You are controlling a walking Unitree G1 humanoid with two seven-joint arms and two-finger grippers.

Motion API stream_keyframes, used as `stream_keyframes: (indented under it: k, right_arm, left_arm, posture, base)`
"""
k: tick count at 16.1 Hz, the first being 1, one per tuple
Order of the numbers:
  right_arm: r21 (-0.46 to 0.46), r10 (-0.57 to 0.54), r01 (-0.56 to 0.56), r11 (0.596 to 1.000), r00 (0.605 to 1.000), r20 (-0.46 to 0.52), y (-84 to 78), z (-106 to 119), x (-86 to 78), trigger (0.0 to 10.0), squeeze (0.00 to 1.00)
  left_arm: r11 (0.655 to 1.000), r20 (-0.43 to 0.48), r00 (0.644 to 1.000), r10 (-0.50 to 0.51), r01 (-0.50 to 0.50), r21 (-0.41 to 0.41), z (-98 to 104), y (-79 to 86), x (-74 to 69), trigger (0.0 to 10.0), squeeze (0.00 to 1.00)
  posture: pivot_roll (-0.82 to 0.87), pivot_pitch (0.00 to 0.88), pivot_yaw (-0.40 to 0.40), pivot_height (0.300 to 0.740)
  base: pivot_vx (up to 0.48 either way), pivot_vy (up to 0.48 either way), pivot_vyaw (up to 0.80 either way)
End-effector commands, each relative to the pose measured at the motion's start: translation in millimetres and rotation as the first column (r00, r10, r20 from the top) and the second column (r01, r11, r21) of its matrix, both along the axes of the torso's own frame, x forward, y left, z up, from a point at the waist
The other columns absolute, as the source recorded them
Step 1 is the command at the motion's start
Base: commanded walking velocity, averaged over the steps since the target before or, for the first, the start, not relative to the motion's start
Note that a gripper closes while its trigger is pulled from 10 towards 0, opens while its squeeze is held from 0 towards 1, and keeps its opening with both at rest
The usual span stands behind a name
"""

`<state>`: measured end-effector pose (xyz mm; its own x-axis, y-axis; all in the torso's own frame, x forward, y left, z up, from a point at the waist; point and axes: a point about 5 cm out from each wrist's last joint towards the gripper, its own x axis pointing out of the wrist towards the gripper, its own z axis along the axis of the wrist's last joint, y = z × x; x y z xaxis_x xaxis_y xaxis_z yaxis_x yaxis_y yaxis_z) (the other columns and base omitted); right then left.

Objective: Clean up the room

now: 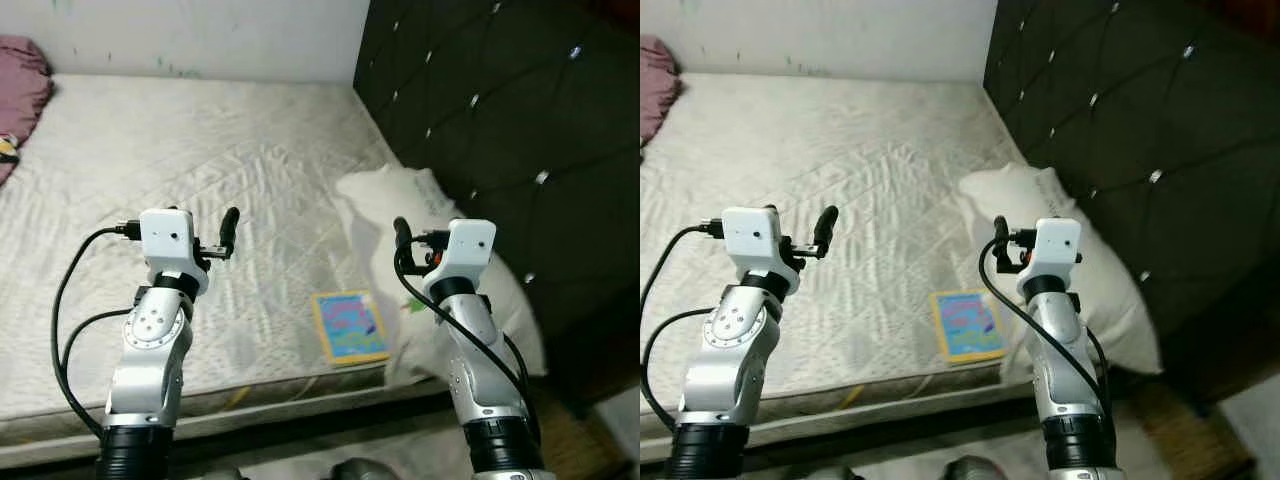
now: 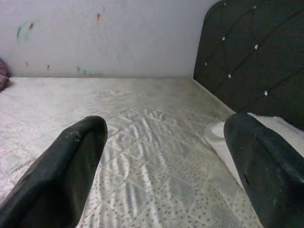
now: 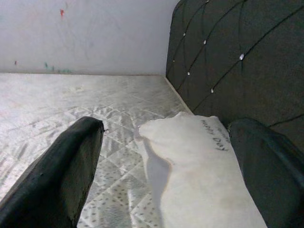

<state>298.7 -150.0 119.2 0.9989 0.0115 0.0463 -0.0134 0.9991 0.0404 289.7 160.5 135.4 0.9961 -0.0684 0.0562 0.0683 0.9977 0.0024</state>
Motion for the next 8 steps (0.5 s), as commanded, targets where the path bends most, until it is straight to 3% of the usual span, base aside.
stream_keyframes:
  k: [1,8]
  right_arm:
    - [0.006,-0.018,0.018,1.0,1.0,0.001,-7.1,0.6,-1.1,10.0,0.0]
    - [-0.016,0.014,-0.014,1.0,1.0,0.014,-3.6,3.1,0.6,10.0,0.0]
  left_arm:
    - [1.0,-0.014,1.0,-0.004,0.004,-0.021,-1.2,-3.3,1.1,10.0,0.0]
    - [0.999,-0.024,1.0,-0.004,0.003,-0.035,-2.8,-4.8,-0.3,10.0,0.0]
  posture:
    - [0.0,0.0,-0.073,0.74]
    - [0.01,0.0,-0.079,0.74]
  base:
    - [0.0,0.48,0.0]
    - [0.0,0.48,0.0]
